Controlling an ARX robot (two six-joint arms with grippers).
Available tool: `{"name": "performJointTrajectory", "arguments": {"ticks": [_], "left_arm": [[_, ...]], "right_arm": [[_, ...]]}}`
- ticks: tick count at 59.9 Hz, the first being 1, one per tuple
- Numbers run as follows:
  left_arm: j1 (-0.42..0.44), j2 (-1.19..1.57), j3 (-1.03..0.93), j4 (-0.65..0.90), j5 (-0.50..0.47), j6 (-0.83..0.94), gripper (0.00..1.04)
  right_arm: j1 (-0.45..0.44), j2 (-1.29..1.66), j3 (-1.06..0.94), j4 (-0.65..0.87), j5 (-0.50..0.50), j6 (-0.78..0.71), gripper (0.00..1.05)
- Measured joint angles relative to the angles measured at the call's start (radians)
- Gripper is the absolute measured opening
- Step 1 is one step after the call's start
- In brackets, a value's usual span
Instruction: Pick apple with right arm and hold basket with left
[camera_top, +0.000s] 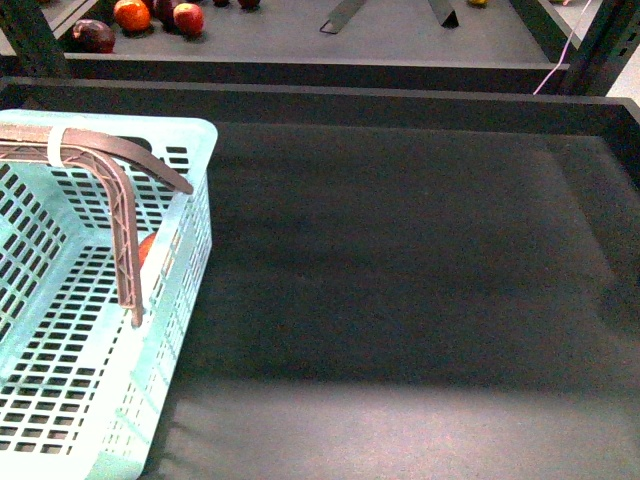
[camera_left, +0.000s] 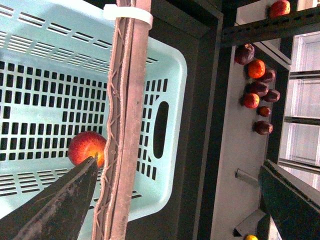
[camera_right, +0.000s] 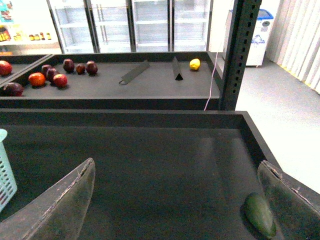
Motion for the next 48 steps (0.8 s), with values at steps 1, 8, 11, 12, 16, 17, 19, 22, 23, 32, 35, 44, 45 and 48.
{"name": "performJointTrajectory", "arguments": {"ticks": [1, 8, 11, 12, 16, 17, 19, 22, 23, 32, 35, 44, 45, 48], "left_arm": [[0.007, -0.010, -0.049, 0.114, 0.061, 0.074, 0.85], [0.031, -0.079, -0.314, 0.673, 0.219, 0.729, 0.64], [0.040, -0.116, -0.375, 0.794, 0.228, 0.983, 0.55], [0.042, -0.124, -0.385, 0.811, 0.228, 1.023, 0.53], [0.062, -0.201, -0.469, 0.872, 0.243, 1.303, 0.33], [0.064, -0.212, -0.484, 0.872, 0.248, 1.338, 0.30], [0.069, -0.236, -0.522, 0.872, 0.254, 1.388, 0.21], [0.074, -0.262, -0.557, 0.872, 0.261, 1.419, 0.12], [0.075, -0.267, -0.563, 0.872, 0.262, 1.423, 0.10], [0.140, -0.367, -0.640, 0.859, 0.321, 1.458, 0.03], [0.144, -0.409, -0.668, 0.843, 0.324, 1.463, 0.03], [0.144, -0.513, -0.724, 0.792, 0.328, 1.468, 0.03], [0.144, -0.526, -0.729, 0.786, 0.328, 1.468, 0.03], [0.144, -0.557, -0.741, 0.766, 0.328, 1.468, 0.03]], "right_arm": [[0.000, 0.000, 0.000, 0.000, 0.000, 0.000, 0.96], [0.000, 0.000, 0.000, 0.000, 0.002, 0.000, 0.96], [0.000, 0.000, 0.000, 0.000, 0.002, 0.000, 0.96], [0.000, 0.000, 0.000, 0.000, 0.002, 0.000, 0.96], [0.000, 0.000, 0.000, 0.000, 0.002, 0.000, 0.96], [0.000, 0.000, 0.000, 0.000, 0.002, 0.000, 0.96], [0.000, 0.000, 0.000, 0.000, 0.002, 0.000, 0.96], [0.000, 0.000, 0.000, 0.000, 0.002, 0.000, 0.96], [0.000, 0.000, 0.000, 0.000, 0.002, 0.000, 0.96], [0.000, 0.000, 0.000, 0.000, 0.002, 0.000, 0.96], [0.000, 0.000, 0.000, 0.000, 0.002, 0.000, 0.96], [0.000, 0.000, 0.000, 0.000, 0.002, 0.000, 0.96], [0.000, 0.000, 0.000, 0.000, 0.002, 0.000, 0.96], [0.000, 0.000, 0.000, 0.000, 0.002, 0.000, 0.96]]}}
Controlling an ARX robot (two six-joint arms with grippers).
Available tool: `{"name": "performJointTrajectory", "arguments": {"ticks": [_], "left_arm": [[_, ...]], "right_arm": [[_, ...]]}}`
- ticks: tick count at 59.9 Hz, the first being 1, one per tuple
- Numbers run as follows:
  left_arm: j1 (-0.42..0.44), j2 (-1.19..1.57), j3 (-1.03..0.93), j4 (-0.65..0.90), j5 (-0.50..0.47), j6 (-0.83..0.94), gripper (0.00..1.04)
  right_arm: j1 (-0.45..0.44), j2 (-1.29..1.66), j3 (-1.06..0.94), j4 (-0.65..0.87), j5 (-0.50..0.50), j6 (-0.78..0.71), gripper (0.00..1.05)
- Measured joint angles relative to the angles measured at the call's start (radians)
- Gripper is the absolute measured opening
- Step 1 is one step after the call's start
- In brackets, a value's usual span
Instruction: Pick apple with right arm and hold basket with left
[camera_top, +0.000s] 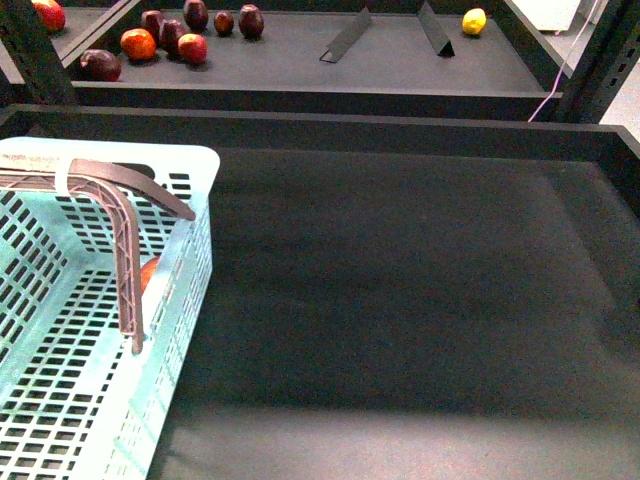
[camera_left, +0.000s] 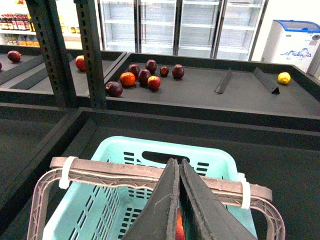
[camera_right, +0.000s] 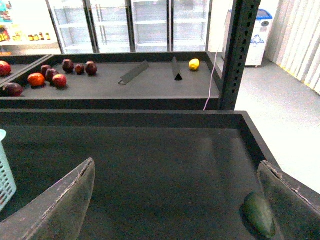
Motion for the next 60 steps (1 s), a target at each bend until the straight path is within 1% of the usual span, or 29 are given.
{"name": "performJointTrajectory", "arguments": {"ticks": [9, 13, 17, 43, 60], "left_arm": [[0.000, -0.094, -0.033, -0.063, 0.000, 0.001, 0.03], [0.000, -0.103, -0.063, -0.026, 0.000, 0.001, 0.03], [0.000, -0.122, -0.080, -0.041, 0.000, 0.002, 0.03], [0.000, -0.406, -0.084, -0.302, 0.000, 0.003, 0.03], [0.000, -0.529, -0.084, -0.420, 0.000, 0.003, 0.03]], "right_arm": [[0.000, 0.000, 0.000, 0.000, 0.000, 0.000, 0.96], [0.000, 0.000, 0.000, 0.000, 0.000, 0.000, 0.96], [0.000, 0.000, 0.000, 0.000, 0.000, 0.000, 0.96], [0.000, 0.000, 0.000, 0.000, 0.000, 0.000, 0.96], [0.000, 0.000, 0.000, 0.000, 0.000, 0.000, 0.96]]}}
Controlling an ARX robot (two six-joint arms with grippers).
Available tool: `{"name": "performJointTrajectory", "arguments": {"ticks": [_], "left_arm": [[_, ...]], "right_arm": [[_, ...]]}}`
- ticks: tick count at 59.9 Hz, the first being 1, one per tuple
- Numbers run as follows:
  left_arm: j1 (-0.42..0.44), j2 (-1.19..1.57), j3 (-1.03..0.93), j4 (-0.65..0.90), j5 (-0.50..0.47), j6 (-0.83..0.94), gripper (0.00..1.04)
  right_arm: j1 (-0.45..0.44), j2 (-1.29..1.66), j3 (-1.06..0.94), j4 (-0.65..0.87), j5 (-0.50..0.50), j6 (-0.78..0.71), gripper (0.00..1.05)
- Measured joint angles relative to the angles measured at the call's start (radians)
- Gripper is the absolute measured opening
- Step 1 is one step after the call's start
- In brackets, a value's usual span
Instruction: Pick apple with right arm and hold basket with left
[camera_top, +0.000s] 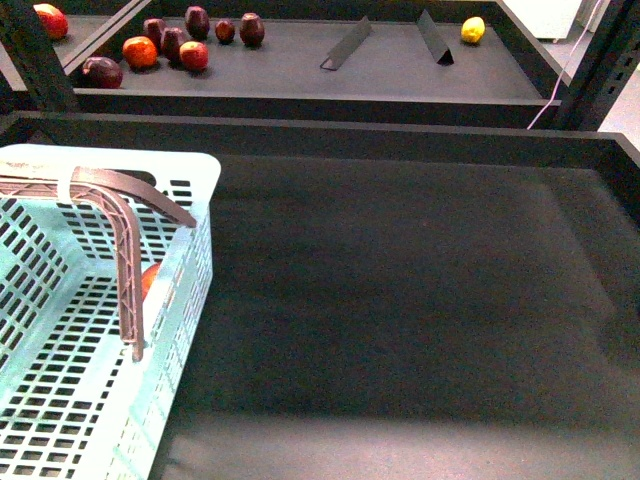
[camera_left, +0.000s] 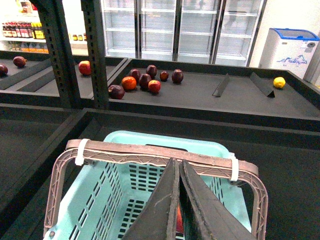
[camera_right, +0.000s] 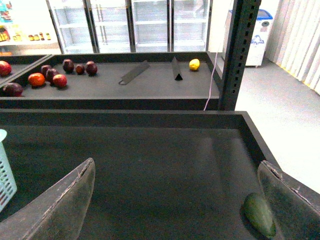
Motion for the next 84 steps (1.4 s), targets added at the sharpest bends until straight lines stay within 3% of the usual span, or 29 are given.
{"name": "performJointTrajectory", "arguments": {"ticks": [29, 35, 79, 84], "left_arm": [[0.000, -0.146, 0.000, -0.146, 0.000, 0.000, 0.03], [0.000, -0.282, 0.000, -0.307, 0.000, 0.000, 0.03], [0.000, -0.312, 0.000, -0.317, 0.000, 0.000, 0.03], [0.000, -0.312, 0.000, -0.317, 0.000, 0.000, 0.15]], "right_arm": [[0.000, 0.000, 0.000, 0.000, 0.000, 0.000, 0.96], [0.000, 0.000, 0.000, 0.000, 0.000, 0.000, 0.96], [0.000, 0.000, 0.000, 0.000, 0.000, 0.000, 0.96], [0.000, 0.000, 0.000, 0.000, 0.000, 0.000, 0.96]]}}
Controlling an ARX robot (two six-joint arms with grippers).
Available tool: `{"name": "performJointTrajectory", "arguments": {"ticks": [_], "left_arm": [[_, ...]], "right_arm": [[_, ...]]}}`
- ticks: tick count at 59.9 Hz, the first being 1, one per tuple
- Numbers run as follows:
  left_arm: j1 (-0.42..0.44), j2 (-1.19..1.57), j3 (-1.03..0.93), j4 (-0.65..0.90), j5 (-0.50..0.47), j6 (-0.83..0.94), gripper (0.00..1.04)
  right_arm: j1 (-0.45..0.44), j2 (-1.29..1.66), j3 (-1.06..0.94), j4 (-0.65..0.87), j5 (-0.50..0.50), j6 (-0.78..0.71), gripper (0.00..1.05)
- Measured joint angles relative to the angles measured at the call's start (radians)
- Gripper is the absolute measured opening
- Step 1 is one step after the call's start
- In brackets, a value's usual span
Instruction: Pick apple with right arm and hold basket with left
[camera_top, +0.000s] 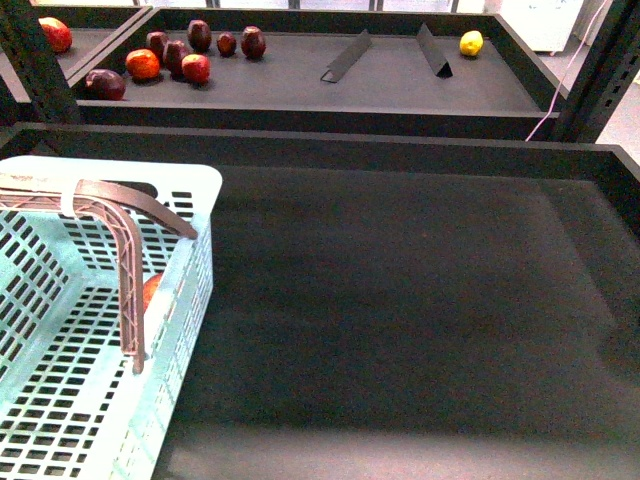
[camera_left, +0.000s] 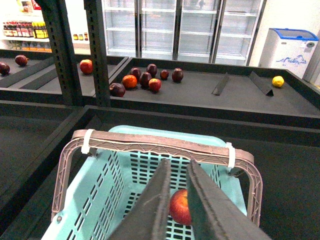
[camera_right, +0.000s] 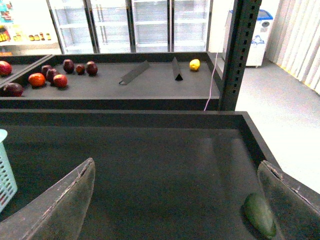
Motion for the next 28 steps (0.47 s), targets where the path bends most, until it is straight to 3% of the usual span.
{"name": "performJointTrajectory", "arguments": {"ticks": [28], "left_arm": [[0.000, 0.000, 0.000, 0.000, 0.000, 0.000, 0.99]], "right_arm": [[0.000, 0.000, 0.000, 0.000, 0.000, 0.000, 0.96]]}}
